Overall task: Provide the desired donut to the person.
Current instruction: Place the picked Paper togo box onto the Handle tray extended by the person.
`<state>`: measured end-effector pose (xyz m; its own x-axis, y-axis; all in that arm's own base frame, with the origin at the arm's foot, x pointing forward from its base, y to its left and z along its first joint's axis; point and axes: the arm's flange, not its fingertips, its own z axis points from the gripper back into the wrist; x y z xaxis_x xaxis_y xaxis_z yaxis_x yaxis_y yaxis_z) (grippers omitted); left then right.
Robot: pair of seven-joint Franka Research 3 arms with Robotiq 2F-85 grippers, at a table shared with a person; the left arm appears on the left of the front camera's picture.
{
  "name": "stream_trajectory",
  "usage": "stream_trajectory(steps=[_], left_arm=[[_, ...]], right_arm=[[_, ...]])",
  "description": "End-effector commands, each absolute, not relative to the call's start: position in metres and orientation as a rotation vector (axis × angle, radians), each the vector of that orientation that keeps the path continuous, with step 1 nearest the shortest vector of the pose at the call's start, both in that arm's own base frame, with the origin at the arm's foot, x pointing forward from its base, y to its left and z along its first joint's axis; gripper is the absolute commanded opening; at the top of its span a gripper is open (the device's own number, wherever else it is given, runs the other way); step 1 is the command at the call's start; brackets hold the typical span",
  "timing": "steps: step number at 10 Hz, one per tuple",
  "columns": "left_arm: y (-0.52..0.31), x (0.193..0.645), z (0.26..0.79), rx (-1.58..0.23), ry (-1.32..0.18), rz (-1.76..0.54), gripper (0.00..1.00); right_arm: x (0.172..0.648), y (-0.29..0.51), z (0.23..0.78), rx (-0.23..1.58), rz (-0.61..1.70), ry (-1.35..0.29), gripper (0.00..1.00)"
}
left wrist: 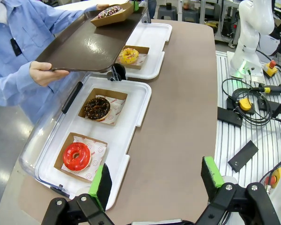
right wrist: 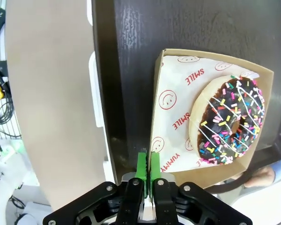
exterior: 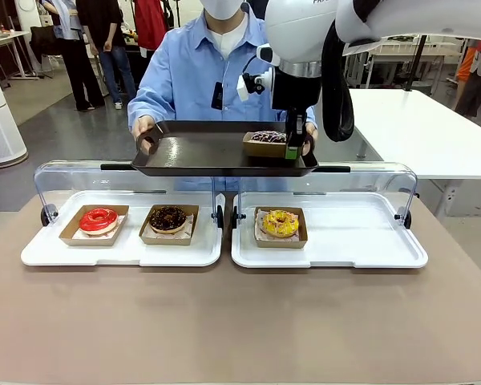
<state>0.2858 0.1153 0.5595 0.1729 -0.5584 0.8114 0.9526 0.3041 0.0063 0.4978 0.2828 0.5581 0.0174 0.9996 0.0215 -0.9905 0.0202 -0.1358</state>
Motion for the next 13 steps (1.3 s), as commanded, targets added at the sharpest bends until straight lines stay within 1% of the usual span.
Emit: stream_trajectory(steps=[1,2,4,5,6,7,12,13], left_arm=[[0.117,0.286,0.560,-0.598,-0.835,-1.171,1.00],[0.117,0.286,0.560,-0.598,-0.835,-1.171,1.00],[0.117,0.286,0.560,-0.598,-0.835,-1.171,1.00],[0.117,0.286,0.560,-0.598,-0.835,-1.171,1.00],[0.117,0.286,0.560,-0.598,-0.835,-1.171,1.00],[0.117,0.286,0.560,-0.598,-0.835,-1.171,1.00],[0.117,0.286,0.560,-0.598,-0.835,-1.171,1.00],[0.117,0.286,0.560,-0.598,-0.835,-1.171,1.00]], right_arm=[[0.502,0.282,0.562,-0.055,1.587,-0.108,0.64],[0.502,0.282,0.562,-0.055,1.592,-0.108,1.00],[0.501,0.282,0.560,-0.055,1.603,-0.105,1.00],[0.501,0.282,0.560,-0.054,1.606,-0.104,0.84],[0.501,0.282,0.559,-0.054,1.607,-0.105,0.94],[0.500,0.281,0.559,-0.052,1.609,-0.105,1.00],[0.497,0.276,0.559,-0.047,1.621,-0.103,1.00],[0.493,0.271,0.562,-0.076,1.625,-0.120,1.00]])
